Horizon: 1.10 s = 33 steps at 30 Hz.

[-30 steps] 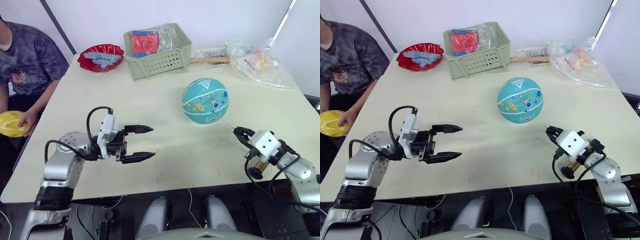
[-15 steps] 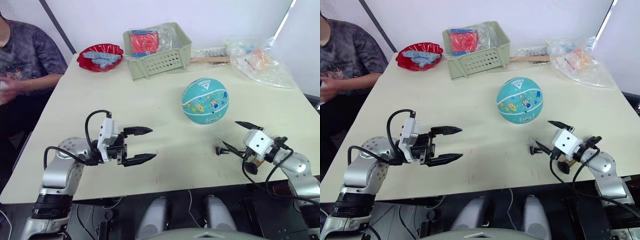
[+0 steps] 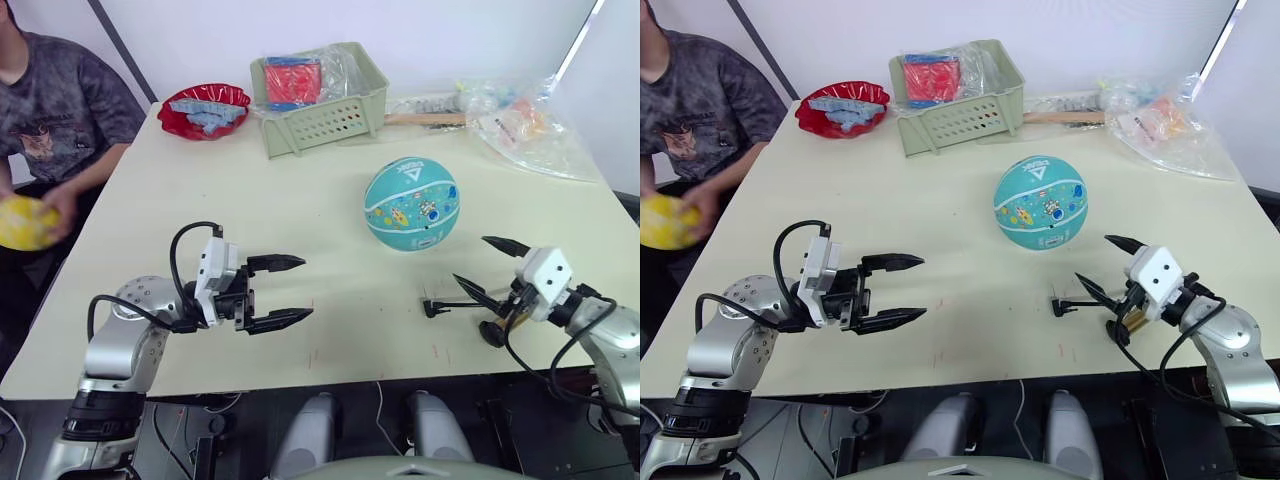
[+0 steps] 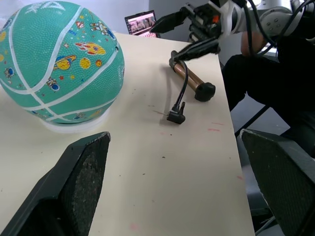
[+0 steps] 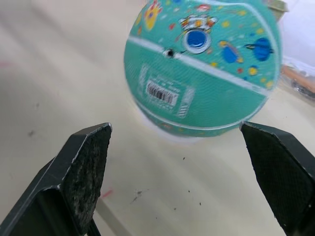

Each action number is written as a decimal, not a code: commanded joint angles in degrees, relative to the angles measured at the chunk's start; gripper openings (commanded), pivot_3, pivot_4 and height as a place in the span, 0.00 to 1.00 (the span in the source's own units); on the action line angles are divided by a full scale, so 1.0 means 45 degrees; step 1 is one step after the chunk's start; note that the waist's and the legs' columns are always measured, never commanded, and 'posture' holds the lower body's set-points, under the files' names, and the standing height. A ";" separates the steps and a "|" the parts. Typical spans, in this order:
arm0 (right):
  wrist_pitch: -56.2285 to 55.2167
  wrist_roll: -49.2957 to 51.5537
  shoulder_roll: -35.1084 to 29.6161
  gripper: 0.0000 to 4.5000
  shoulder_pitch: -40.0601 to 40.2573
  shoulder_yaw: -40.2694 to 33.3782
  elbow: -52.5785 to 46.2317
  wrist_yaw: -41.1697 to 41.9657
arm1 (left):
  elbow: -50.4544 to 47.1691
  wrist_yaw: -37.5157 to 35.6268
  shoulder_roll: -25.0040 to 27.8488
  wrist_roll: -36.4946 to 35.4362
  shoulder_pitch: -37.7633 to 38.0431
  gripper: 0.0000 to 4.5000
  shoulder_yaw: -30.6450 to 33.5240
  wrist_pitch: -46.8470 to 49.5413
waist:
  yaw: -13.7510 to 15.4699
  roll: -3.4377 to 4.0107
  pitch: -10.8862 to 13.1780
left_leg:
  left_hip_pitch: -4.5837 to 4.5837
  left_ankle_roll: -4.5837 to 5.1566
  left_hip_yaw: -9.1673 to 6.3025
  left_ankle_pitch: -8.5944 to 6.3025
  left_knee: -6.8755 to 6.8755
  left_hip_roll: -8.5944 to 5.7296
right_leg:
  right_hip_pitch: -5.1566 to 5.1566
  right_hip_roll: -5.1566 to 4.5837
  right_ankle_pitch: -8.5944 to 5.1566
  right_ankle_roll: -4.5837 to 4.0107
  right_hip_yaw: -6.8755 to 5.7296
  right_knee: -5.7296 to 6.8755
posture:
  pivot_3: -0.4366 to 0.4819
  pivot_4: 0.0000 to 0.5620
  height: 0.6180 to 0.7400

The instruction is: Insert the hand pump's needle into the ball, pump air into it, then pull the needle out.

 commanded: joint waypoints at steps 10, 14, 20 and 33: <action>-0.0146 0.2395 0.0231 0.97 0.1983 -0.2508 -0.0294 0.0895 | -0.0185 0.1002 -0.0446 -0.0183 0.0507 1.00 0.0825 -0.0681 | 0.0000 0.0006 0.0003 | 0.0028 -0.0005 -0.0187 0.0002 -0.0002 0.0055 | 0.0029 0.0040 -0.0098 -0.0142 -0.0198 0.0145 | 0.48 0.27 0.98; -0.0929 0.2578 0.0243 0.97 0.2788 -0.3389 0.0566 0.1650 | 0.0101 0.1551 -0.0640 0.0145 0.1149 1.00 0.1299 -0.1400 | 0.0014 0.0008 0.0004 | 0.0043 -0.0005 -0.0212 0.0002 -0.0004 0.0073 | 0.0047 0.0049 -0.0159 -0.0212 -0.0250 0.0204 | 0.48 0.27 0.98; -0.2228 0.2549 0.0255 0.97 0.3457 -0.4303 0.2567 0.2706 | 0.0677 0.2251 -0.0717 0.0293 0.2018 1.00 0.2014 -0.1864 | 0.0014 0.0021 0.0012 | 0.0079 -0.0005 -0.0259 0.0001 -0.0014 0.0090 | 0.0060 0.0075 -0.0207 -0.0269 -0.0283 0.0272 | 0.48 0.27 0.98; -0.4684 0.2584 -0.0203 0.97 0.3173 -0.5211 0.7850 0.4688 | 0.1688 0.2632 -0.0511 0.0725 0.4213 1.00 0.2769 -0.2421 | -0.0056 0.0066 0.0033 | 0.0121 -0.0017 -0.0235 -0.0006 -0.0030 0.0161 | 0.0093 0.0110 -0.0245 -0.0318 -0.0283 0.0267 | 0.48 0.27 0.98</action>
